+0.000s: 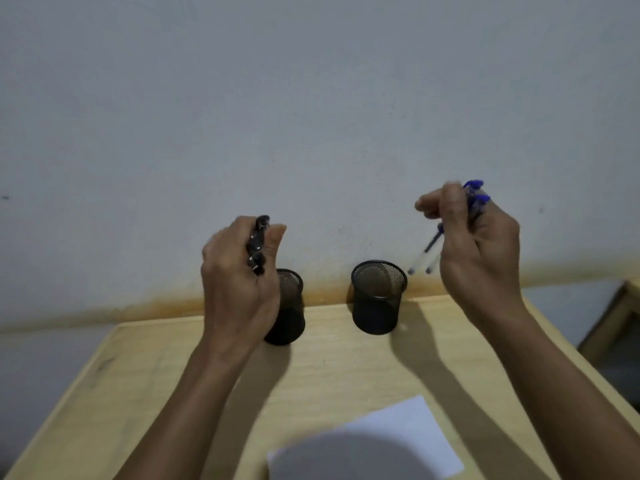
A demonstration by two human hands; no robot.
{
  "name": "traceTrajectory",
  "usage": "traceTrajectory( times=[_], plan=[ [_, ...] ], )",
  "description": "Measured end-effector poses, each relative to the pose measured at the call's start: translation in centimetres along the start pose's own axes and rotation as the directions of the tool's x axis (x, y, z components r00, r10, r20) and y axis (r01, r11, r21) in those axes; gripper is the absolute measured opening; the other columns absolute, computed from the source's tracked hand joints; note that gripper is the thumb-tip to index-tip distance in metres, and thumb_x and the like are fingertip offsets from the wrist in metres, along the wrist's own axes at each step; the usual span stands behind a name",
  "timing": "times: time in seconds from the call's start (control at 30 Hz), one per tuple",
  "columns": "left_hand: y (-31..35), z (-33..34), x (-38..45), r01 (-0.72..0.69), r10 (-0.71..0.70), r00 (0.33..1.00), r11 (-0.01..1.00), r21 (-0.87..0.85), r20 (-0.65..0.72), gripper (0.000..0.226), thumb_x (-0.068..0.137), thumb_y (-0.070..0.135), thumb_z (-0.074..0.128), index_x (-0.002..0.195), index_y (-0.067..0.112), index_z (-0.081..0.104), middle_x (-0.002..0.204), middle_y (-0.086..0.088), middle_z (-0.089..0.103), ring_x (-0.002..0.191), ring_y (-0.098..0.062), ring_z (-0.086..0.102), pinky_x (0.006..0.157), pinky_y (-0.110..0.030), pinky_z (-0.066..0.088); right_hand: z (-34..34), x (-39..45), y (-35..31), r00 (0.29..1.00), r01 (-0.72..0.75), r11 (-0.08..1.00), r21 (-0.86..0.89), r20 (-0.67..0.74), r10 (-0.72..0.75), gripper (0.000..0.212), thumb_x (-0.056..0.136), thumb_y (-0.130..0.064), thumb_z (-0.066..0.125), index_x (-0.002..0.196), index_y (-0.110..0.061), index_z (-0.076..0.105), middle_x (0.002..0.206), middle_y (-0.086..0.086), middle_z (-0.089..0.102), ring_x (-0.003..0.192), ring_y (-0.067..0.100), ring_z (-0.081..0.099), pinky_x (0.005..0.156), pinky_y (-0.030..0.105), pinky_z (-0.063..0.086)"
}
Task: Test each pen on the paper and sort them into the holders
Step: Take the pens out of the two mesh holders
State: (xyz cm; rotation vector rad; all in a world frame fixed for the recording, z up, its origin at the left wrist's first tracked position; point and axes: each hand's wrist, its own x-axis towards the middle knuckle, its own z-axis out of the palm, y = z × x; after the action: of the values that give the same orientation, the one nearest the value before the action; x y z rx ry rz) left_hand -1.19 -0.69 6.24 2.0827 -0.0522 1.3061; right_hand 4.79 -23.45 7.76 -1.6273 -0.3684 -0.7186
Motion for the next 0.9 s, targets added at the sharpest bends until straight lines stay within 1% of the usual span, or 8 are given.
traceTrajectory(
  times=[0.07,0.13,0.2,0.37,0.53,0.63,0.73,0.9],
  plan=[
    [0.0,-2.3,-1.3,-0.007,0.007,0.994,1.000,0.003,0.113,0.025,0.098,0.039,0.051,0.092,0.016,0.060,0.067,0.015,0.051,0.060,-0.005,0.045,0.065,-0.017,0.037,-1.3,-1.6,0.2,0.993,-0.009,0.995,-0.098,0.119,0.021,0.038,0.105,-0.037,0.046,0.090,-0.011,0.068,0.085,-0.008,0.074,0.076,-0.002,0.067,0.075,0.019,0.051],
    [-1.0,-4.0,-3.8,-0.006,-0.023,0.971,0.993,0.121,0.237,0.017,0.095,0.037,0.051,0.095,0.022,0.059,0.066,0.018,0.048,0.059,-0.010,0.042,0.059,-0.025,0.035,-1.9,-3.8,1.8,0.973,-0.022,0.974,-0.226,0.218,0.072,0.044,0.103,-0.046,0.044,0.086,-0.011,0.065,0.081,0.000,0.074,0.065,0.005,0.065,0.065,0.031,0.052],
    [-2.8,-4.7,-6.8,0.012,-0.110,0.922,0.966,0.257,0.371,0.012,0.094,0.038,0.052,0.099,0.029,0.057,0.071,0.012,0.054,0.065,-0.021,0.048,0.057,-0.031,0.037,-2.1,-6.2,3.7,0.942,0.003,0.928,-0.372,0.313,0.123,0.057,0.097,-0.059,0.036,0.082,-0.010,0.062,0.077,0.008,0.072,0.070,0.022,0.066,0.066,0.040,0.051],
    [-4.3,-4.0,-11.8,0.042,-0.314,0.781,0.888,0.457,0.540,0.012,0.093,0.025,0.058,0.104,0.030,0.057,0.088,0.007,0.060,0.083,-0.023,0.055,0.062,-0.035,0.035,-1.1,-10.1,7.5,0.836,0.063,0.766,-0.639,0.453,0.310,0.038,0.102,-0.047,0.043,0.074,-0.020,0.046,0.066,-0.010,0.047,0.081,0.025,0.047,0.063,0.037,0.035],
    [-6.4,-1.4,-14.0,0.014,-0.322,0.741,0.885,0.466,0.589,0.022,0.076,0.008,0.069,0.086,0.024,0.057,0.085,0.004,0.063,0.082,-0.024,0.058,0.067,-0.034,0.041,0.0,-12.0,9.2,0.815,0.172,0.669,-0.723,0.486,0.315,0.033,0.096,-0.049,0.041,0.088,-0.022,0.058,0.090,-0.003,0.063,0.094,0.025,0.053,0.070,0.036,0.035],
    [-7.0,-0.1,-14.1,0.005,-0.292,0.766,0.893,0.450,0.572,0.024,0.083,0.036,0.072,0.076,0.028,0.050,0.076,0.012,0.055,0.074,-0.016,0.051,0.071,-0.032,0.040,0.6,-12.1,9.6,0.825,0.178,0.670,-0.721,0.480,0.298,0.032,0.095,-0.052,0.053,0.090,-0.022,0.065,0.094,-0.003,0.066,0.094,0.023,0.054,0.073,0.036,0.037],
    [-7.3,0.6,-14.0,-0.007,-0.293,0.759,0.890,0.456,0.582,0.041,0.080,0.071,0.057,0.077,0.030,0.051,0.075,0.014,0.054,0.077,-0.012,0.050,0.078,-0.033,0.040,0.8,-12.1,10.2,0.824,0.168,0.668,-0.725,0.475,0.308,0.037,0.093,-0.058,0.055,0.091,-0.023,0.066,0.094,-0.005,0.065,0.095,0.021,0.054,0.075,0.035,0.039],
    [-7.3,0.7,-14.0,0.025,-0.364,0.726,0.862,0.507,0.584,0.079,0.067,0.094,0.040,0.103,0.027,0.060,0.104,0.012,0.063,0.103,-0.014,0.055,0.100,-0.041,0.037,0.8,-12.5,11.3,0.844,0.188,0.655,-0.732,0.461,0.273,0.047,0.088,-0.066,0.056,0.102,-0.024,0.069,0.098,-0.006,0.067,0.093,0.021,0.057,0.073,0.033,0.039]
  ],
)
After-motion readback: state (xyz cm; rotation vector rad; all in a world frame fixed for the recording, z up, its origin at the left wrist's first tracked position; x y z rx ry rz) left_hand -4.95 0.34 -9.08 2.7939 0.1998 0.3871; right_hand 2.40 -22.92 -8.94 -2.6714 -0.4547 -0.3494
